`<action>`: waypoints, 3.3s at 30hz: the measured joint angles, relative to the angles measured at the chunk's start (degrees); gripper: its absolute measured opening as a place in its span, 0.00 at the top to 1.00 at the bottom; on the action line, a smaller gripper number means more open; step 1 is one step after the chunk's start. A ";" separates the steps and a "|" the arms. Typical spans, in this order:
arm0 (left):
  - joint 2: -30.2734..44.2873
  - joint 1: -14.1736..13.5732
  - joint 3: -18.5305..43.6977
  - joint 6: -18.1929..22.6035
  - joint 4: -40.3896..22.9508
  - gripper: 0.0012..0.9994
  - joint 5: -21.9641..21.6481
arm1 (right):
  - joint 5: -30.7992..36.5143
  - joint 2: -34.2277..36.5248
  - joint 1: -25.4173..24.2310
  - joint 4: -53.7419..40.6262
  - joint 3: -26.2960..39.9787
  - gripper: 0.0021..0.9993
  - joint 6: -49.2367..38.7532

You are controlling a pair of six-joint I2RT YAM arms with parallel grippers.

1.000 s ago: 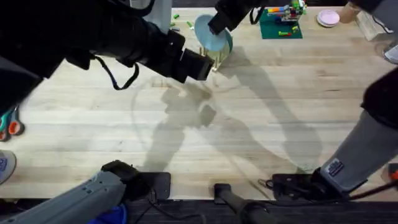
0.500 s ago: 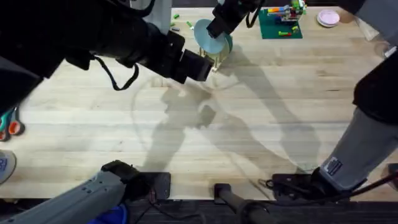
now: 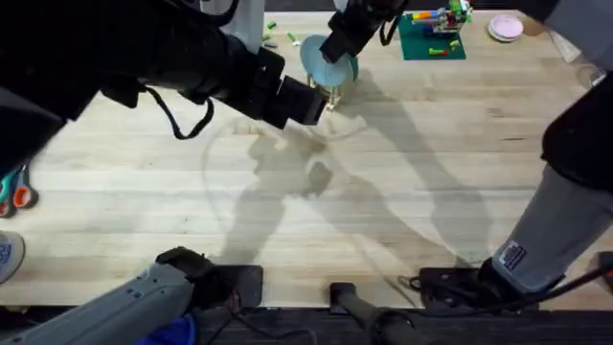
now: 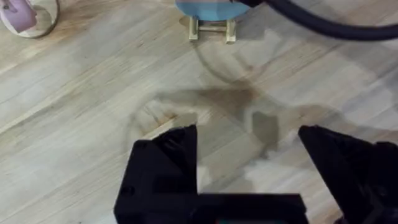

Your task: Pick up the plates from the table one by one and place each into a slot on the dish rack.

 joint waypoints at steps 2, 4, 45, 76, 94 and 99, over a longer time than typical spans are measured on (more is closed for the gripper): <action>0.00 0.00 0.00 0.00 0.01 0.01 -0.01 | 0.03 0.51 -0.02 -0.23 0.00 0.97 -0.09; 0.00 0.00 0.00 0.00 0.02 0.01 0.00 | 0.17 1.08 -0.02 -0.32 0.00 0.97 -0.24; 0.00 0.00 0.00 0.00 0.00 0.01 -0.01 | 0.17 1.22 0.00 -0.32 0.00 0.85 -0.66; 0.00 0.00 0.00 0.00 0.00 0.01 0.00 | 3.41 -10.17 0.00 -11.60 2.19 0.07 -0.98; 0.00 0.00 0.00 0.00 -0.76 0.01 -0.02 | 3.89 -15.31 -0.02 -20.25 2.21 0.01 -1.49; 0.00 0.00 0.00 0.00 -1.14 0.00 0.00 | 3.87 -17.54 -0.03 -21.84 2.21 0.01 -1.46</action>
